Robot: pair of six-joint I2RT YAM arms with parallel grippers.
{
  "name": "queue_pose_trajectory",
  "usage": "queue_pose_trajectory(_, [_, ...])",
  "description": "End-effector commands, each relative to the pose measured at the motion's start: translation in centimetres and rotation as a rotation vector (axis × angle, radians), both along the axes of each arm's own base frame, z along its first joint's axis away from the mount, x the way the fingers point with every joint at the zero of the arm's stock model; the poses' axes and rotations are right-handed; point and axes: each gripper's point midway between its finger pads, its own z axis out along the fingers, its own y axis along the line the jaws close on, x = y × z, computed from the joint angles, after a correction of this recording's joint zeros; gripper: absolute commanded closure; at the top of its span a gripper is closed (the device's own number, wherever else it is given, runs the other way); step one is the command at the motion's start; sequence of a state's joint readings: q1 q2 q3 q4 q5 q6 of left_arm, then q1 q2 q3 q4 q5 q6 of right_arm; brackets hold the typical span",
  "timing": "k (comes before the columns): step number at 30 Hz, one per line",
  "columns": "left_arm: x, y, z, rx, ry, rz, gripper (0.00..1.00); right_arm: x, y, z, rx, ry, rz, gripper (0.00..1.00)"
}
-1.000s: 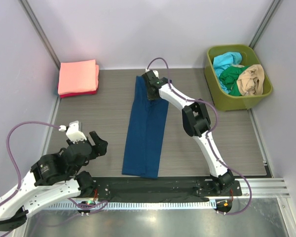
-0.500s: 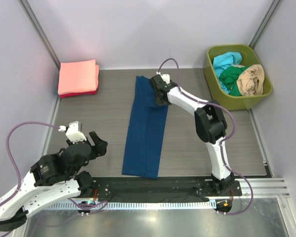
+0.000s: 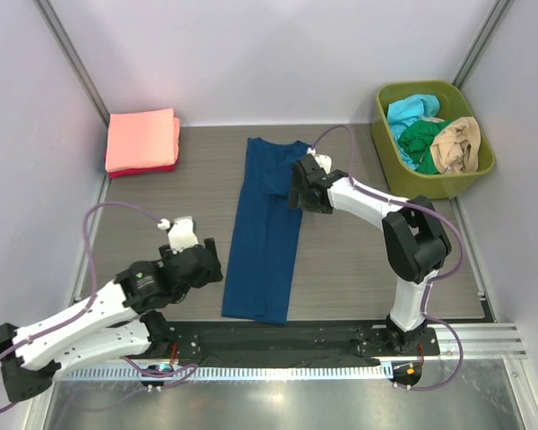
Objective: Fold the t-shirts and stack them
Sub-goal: Fold the tshirt
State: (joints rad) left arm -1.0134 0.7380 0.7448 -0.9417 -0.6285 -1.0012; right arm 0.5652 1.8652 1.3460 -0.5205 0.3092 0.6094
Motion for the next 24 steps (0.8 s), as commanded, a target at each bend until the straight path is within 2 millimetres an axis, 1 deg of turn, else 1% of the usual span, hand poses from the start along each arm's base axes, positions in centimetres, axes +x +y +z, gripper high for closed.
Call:
queue_pose_trajectory(1, [1.5, -3.6, -0.3, -0.104, -0.02, -0.036, 0.19, 2.3, 2.8, 1.7, 0.217, -0.052, 0.015, 0.2])
queue_pose_trajectory(2, [1.6, -4.0, -0.7, -0.109, -0.008, -0.042, 0.19, 2.9, 3.1, 1.8, 0.235, -0.056, 0.016, 0.2])
queue_pose_trajectory(3, [1.6, -4.1, -2.3, -0.096, 0.046, -0.041, 0.19, 3.6, 3.3, 2.0, 0.25, -0.066, 0.016, 0.2])
queue_pose_trajectory(4, [2.1, -4.7, -2.6, -0.121, 0.053, -0.041, 0.19, 3.8, 3.6, 1.7, 0.262, -0.054, 0.021, 0.2])
queue_pose_trajectory(5, [2.1, -5.1, -3.3, -0.131, 0.083, -0.049, 0.19, 5.0, 3.7, 1.6, 0.267, -0.06, 0.014, 0.2])
queue_pose_trajectory(6, [2.3, -5.1, -4.7, -0.142, 0.15, -0.04, 0.19, 5.4, 3.9, 1.1, 0.268, -0.053, 0.014, 0.2])
queue_pose_trajectory(7, [2.5, -5.5, -5.6, -0.169, 0.174, -0.042, 0.19, 6.1, 3.9, 1.1, 0.272, -0.056, 0.009, 0.2])
queue_pose_trajectory(8, [2.6, -5.4, -6.4, -0.175, 0.206, -0.036, 0.2, 7.0, 4.1, 1.5, 0.281, -0.069, 0.006, 0.2])
queue_pose_trajectory(9, [2.6, -5.5, -7.5, -0.188, 0.256, -0.032, 0.21, 7.5, 3.6, -0.2, 0.267, -0.042, -0.01, 0.21])
queue_pose_trajectory(10, [2.7, -5.6, -8.4, -0.194, 0.271, -0.029, 0.21, 8.0, 3.4, -0.6, 0.267, -0.036, -0.018, 0.23])
queue_pose_trajectory(11, [2.7, -5.8, -8.9, -0.197, 0.286, -0.029, 0.21, 8.9, 3.7, -0.5, 0.273, -0.046, -0.015, 0.24])
queue_pose_trajectory(12, [2.6, -5.9, -9.3, -0.198, 0.301, -0.03, 0.22, 9.3, 3.1, -2.0, 0.252, -0.019, -0.022, 0.25])
queue_pose_trajectory(13, [2.5, -6.1, -10.1, -0.198, 0.327, -0.031, 0.22, 10.5, 3.3, -1.6, 0.253, -0.037, -0.018, 0.25])
queue_pose_trajectory(15, [2.4, -6.4, -10.6, -0.2, 0.349, -0.031, 0.23, 11.5, 3.3, -2.2, 0.253, -0.033, -0.006, 0.27])
queue_pose_trajectory(16, [2.4, -6.7, -10.7, -0.213, 0.351, -0.031, 0.23, 12.0, 2.9, -3.9, 0.236, -0.01, 0.002, 0.27])
queue_pose_trajectory(17, [2.3, -6.8, -11.0, -0.214, 0.366, -0.031, 0.23, 13.4, 3.5, -2.9, 0.25, -0.041, 0.018, 0.27])
queue_pose_trajectory(18, [2.3, -6.9, -11.1, -0.221, 0.37, -0.029, 0.23, 13.9, 3.8, -3.3, 0.263, -0.033, 0.04, 0.29])
queue_pose_trajectory(19, [2.3, -7.1, -11.0, -0.231, 0.371, -0.031, 0.24, 14.4, 3.6, -4.9, 0.244, -0.017, 0.055, 0.29])
queue_pose_trajectory(20, [2.1, -7.3, -11.0, -0.249, 0.378, -0.031, 0.24, 15.7, 4.6, -3.8, 0.273, -0.045, 0.09, 0.29])
queue_pose_trajectory(21, [2.1, -7.5, -10.9, -0.259, 0.38, -0.031, 0.24, 16.3, 4.8, -4.0, 0.279, -0.047, 0.103, 0.3])
queue_pose_trajectory(22, [2.1, -7.6, -10.7, -0.271, 0.379, -0.029, 0.24, 16.7, 5.6, -4.0, 0.304, -0.046, 0.135, 0.3])
queue_pose_trajectory(23, [2.1, -7.7, -10.6, -0.28, 0.375, -0.029, 0.25, 18.1, 6.0, -3.9, 0.305, -0.075, 0.159, 0.3])
queue_pose_trajectory(24, [2.1, -7.8, -10.2, -0.292, 0.371, -0.032, 0.25, 18.3, 5.9, -4.1, 0.295, -0.061, 0.157, 0.3])
